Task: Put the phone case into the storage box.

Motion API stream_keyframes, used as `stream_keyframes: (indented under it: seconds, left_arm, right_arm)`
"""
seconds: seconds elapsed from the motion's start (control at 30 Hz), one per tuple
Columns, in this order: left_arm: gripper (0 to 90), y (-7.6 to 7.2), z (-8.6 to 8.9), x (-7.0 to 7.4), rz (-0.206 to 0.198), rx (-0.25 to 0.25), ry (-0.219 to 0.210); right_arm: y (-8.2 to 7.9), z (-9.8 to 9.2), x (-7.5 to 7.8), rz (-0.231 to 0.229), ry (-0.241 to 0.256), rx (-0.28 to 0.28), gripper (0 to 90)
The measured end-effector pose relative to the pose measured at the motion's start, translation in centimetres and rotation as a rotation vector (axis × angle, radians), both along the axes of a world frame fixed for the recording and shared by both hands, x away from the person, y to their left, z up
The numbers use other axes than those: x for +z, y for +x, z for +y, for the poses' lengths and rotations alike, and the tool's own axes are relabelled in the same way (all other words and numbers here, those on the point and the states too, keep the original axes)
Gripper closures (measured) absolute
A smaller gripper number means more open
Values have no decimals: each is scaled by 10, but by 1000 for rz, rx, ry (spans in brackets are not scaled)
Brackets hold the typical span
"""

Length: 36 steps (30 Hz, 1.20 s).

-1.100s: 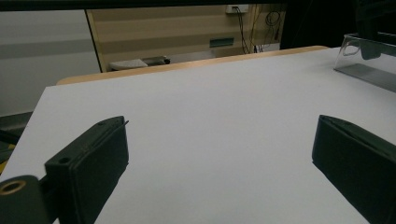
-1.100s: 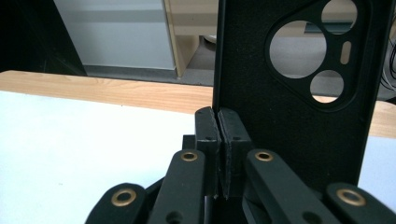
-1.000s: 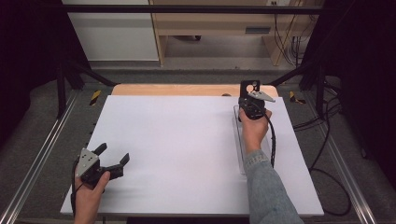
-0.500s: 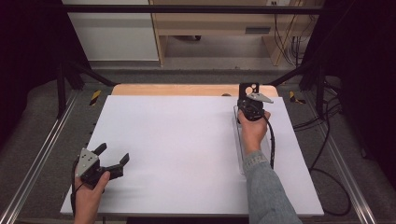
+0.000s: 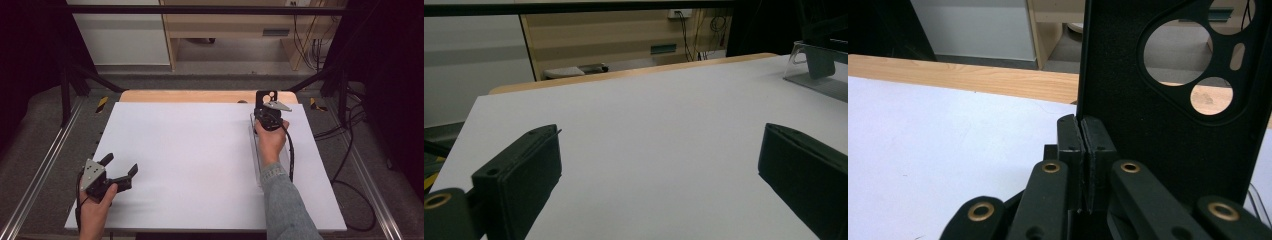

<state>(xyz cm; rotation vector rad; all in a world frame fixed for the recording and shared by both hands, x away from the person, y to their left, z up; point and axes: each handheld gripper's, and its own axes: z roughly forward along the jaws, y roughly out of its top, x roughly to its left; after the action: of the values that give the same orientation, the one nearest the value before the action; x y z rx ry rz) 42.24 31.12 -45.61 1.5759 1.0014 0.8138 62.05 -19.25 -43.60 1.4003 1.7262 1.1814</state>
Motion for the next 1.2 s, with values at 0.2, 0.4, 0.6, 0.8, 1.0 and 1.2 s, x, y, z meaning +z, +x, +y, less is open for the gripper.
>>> stream_keyframes:
  seconds: [0.2, 0.4, 0.6, 0.8, 1.0, 1.2]
  left_arm:
    - [41, 0, 0, 0, -1, 1, -2]
    - [41, 0, 0, 0, 1, -1, 1]
    - [41, 0, 0, 0, 0, 0, 2]
    - [41, 0, 0, 0, 0, 0, -1]
    - [41, 0, -1, 0, 1, -1, 1]
    - [41, 0, -1, 0, 0, -2, 2]
  right_arm:
    - [1, 1, -1, 5, -4, 2, 881]
    - [1, 1, -1, 2, -12, 3, 881]
    - [1, 2, -1, -2, -12, 6, 881]
    - [1, 3, 0, -27, -17, 10, 882]
    - [3, 4, -2, -35, -25, 10, 881]
    - [3, 4, -3, -43, -33, 10, 880]
